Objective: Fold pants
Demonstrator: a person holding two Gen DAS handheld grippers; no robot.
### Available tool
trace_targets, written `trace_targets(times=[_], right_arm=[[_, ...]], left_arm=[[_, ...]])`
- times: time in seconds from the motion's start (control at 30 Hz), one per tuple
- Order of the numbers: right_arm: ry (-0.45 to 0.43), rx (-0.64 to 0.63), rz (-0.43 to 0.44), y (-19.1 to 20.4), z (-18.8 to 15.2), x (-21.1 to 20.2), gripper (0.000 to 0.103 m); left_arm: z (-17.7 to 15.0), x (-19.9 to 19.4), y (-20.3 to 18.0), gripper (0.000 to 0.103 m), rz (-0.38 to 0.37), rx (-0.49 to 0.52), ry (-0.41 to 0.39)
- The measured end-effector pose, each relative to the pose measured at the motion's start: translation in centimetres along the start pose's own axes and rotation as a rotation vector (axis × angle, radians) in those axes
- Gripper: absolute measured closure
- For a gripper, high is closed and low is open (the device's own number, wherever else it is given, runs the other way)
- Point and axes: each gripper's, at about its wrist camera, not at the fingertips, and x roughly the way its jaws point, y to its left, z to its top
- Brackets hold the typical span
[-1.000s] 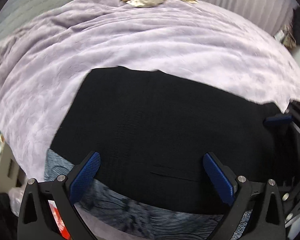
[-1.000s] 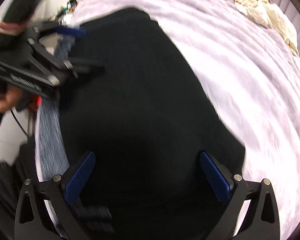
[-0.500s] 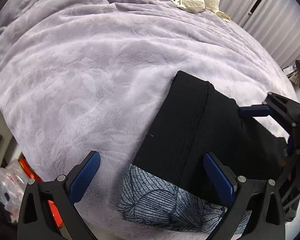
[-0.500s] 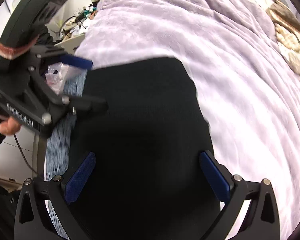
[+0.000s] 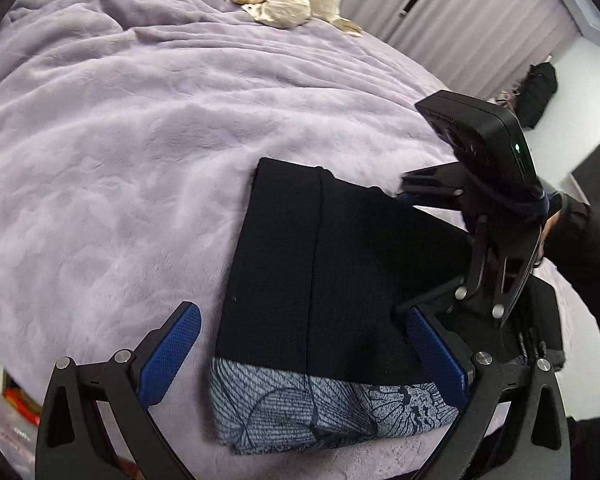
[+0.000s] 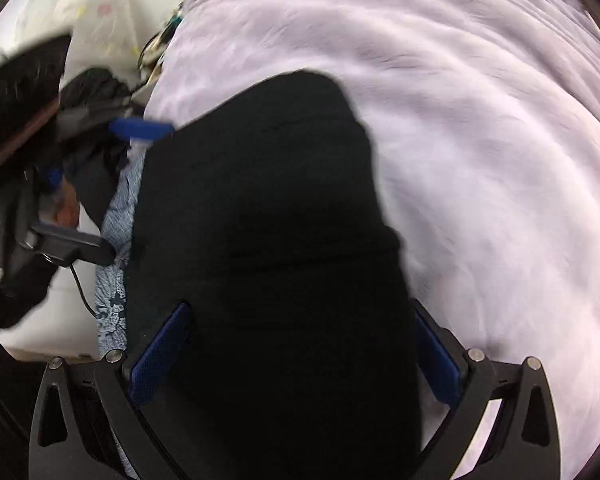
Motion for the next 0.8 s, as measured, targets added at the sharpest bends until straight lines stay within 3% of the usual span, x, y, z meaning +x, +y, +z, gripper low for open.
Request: trace_targets(times=[0.07,0.13,0.17,0.2,0.23,0.3,0.47,0.53,0.67,0.73,0.8], right_arm=[[-0.026,-0.042,0.018,1.0,0.7,-0.3,0.013],[-0.063,-0.1,-0.025,2.3,0.4,-1.5,0.049],[-0.092,-0.135,-0.058,3.2,-0.4,-2.7,0.059],[-0.129,-0.151,-0.076,3.7,-1.1,-4.2,0.077],[-0.16,-0.153,-0.071,4.3,-1.1,-4.8,0.083],[-0.228,-0.195,-0.073,5.9,-2.3,-7.3,0.084],[-0.29,-0.307,-0.086,9.6,-3.5,-9.6,0.085],[-0.256,-0.27,-0.13,8.4,-3.2,-8.9,0.085],[-0.194,-0.145,-0.164,6.4,-1.0,-7.0,0.083],[-0.161,-0.08,-0.188,6.2,0.0,-6.1,0.066],[-0.149,-0.017,-0.278,5.3,-0.6,-6.8,0.05]], left_arm=[[0.0,-0.5,0.7,0.0,-0.054,0.004,0.0],[0.5,-0.7,1.5,0.0,-0.093,0.007,-0.007],[0.7,-0.9,1.8,0.0,-0.114,0.014,-0.02],[0.9,-1.1,1.9,0.0,-0.144,0.027,-0.032],[1.2,-1.3,1.7,0.0,-0.176,0.046,-0.033],[1.6,-1.4,0.7,0.0,-0.216,0.098,-0.024],[2.0,-0.8,-3.7,0.0,-0.357,0.256,0.043],[1.8,0.5,-5.7,0.001,-0.289,0.315,0.111],[1.4,3.2,-6.0,0.054,-0.069,0.321,0.222],[2.6,3.9,-4.5,0.061,-0.109,0.217,0.258],[3.0,3.9,-4.6,0.065,-0.084,0.186,0.275]])
